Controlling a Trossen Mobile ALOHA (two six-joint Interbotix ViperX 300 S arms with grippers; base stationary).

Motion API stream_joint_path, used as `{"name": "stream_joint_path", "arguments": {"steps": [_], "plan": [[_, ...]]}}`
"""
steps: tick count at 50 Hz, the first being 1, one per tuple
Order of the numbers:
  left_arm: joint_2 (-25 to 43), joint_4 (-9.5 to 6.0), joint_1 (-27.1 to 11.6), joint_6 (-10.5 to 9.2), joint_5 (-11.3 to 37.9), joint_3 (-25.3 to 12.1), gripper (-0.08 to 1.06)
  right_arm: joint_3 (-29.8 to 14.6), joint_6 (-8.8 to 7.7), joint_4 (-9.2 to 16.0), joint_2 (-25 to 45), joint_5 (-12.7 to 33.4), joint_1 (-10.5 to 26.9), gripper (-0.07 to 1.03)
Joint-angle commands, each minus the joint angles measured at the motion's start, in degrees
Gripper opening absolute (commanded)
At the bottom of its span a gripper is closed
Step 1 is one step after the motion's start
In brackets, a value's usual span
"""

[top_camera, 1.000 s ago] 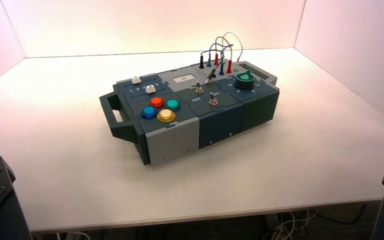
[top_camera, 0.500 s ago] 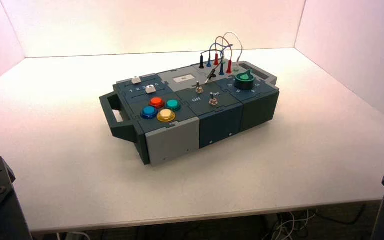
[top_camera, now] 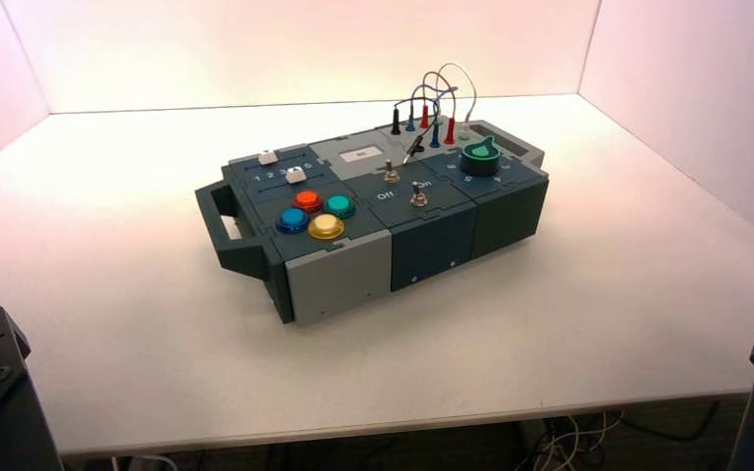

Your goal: Move the right gripper to the left.

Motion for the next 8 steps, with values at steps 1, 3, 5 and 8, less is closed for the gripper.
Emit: {"name": "stream_joint_path", "arguments": {"steps": [1, 3, 5, 8], "plan": [[0.2, -0.09, -0.4, -0.18, -0.4, -1.4, 0.21, -1.2, 0.18, 0.2, -1.1, -0.4, 0.4, 0.08], [0.1, -0.09, -0.4, -0.18, -0.4, -1.4, 0.22, -1.1, 0.18, 0.3, -1.1, -0.3, 0.4, 0.08], [-0.1, -0.09, -0.4, -0.26, -0.4, -1.4, 0.22, -1.1, 0.18, 0.2, -1.1, -0.3, 0.4, 0.08], [-0.4, -0.09, -0.4, -0.35, -0.4, -1.3, 0.22, -1.1, 0.09, 0.2, -1.1, -0.3, 0.4, 0.08]]}}
